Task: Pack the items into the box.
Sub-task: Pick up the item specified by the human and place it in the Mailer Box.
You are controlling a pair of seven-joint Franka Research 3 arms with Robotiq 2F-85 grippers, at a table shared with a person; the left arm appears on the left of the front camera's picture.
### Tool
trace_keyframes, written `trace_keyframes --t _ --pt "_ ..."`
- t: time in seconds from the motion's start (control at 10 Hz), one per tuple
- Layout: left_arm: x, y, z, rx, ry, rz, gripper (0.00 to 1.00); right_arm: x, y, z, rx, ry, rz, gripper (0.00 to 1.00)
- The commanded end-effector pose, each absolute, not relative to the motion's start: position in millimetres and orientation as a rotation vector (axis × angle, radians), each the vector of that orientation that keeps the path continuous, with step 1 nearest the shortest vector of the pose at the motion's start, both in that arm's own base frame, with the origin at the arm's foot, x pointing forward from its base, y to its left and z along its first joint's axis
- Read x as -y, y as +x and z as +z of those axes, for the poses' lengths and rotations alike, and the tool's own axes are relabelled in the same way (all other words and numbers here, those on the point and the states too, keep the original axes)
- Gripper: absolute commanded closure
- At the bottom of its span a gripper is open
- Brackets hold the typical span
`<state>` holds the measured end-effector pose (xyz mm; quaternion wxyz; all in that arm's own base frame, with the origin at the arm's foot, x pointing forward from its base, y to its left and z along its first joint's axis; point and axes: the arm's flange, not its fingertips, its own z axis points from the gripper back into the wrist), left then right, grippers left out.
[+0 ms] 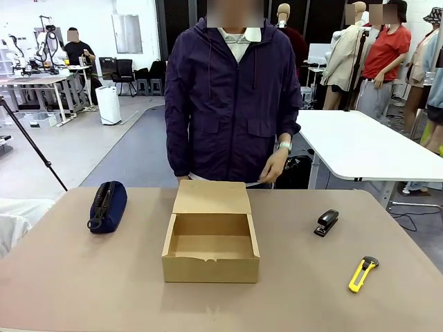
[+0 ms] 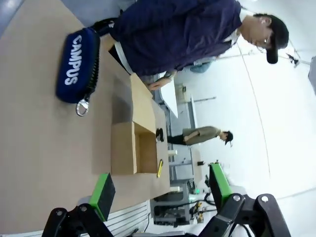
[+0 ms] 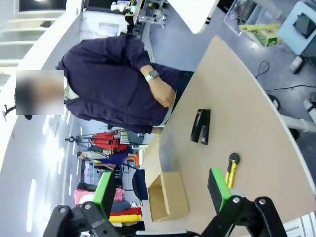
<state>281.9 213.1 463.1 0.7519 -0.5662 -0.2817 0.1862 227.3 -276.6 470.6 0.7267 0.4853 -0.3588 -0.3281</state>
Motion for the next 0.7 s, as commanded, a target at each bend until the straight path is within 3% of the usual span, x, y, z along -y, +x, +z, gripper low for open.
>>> trace_keyframes --t 0.0,0.6 --pt "-212.0 283.6 473.8 0.62 -1.239 0.38 0.0 263.7 234.5 490.7 0.817 1.075 -0.665 0.0" --pt "-212.0 283.6 473.8 0.62 -1.239 0.38 0.0 263.7 234.5 490.7 0.817 1.075 -0.665 0.0"
